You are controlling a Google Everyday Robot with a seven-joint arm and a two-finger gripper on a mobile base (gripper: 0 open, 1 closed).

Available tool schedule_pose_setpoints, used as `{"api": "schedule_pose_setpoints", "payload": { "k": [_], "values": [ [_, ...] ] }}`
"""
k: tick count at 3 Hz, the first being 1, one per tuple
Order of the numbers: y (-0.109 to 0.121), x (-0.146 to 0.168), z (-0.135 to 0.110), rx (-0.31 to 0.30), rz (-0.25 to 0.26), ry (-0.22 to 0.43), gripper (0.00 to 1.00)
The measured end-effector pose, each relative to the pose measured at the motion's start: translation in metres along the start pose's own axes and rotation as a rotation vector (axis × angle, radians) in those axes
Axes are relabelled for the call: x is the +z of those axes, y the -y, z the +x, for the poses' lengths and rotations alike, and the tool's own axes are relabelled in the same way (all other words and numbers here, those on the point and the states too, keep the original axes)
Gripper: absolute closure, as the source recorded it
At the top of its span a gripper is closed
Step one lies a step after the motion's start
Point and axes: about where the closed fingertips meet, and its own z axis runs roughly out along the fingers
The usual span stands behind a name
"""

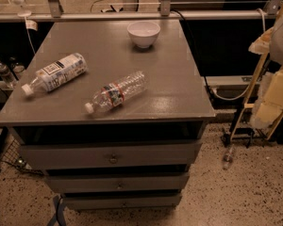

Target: Move white bowl near water bottle

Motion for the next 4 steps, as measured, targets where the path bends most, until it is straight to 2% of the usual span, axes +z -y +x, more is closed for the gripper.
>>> {"api": "schedule_pose_setpoints", "payload": {
  "k": [1,2,3,4],
  "values": [
    [0.0,0.0,0.0,0.0,0.0,0.0,0.0],
    [0.014,0.004,-0.006,-0.016,-0.001,0.038,0.0],
    [0.047,0.019,-0.025,-0.079,-0.01,0.087,0.0],
    [0.084,0.033,-0.054,-0.149,0.009,0.146,0.0]
  ]
}}
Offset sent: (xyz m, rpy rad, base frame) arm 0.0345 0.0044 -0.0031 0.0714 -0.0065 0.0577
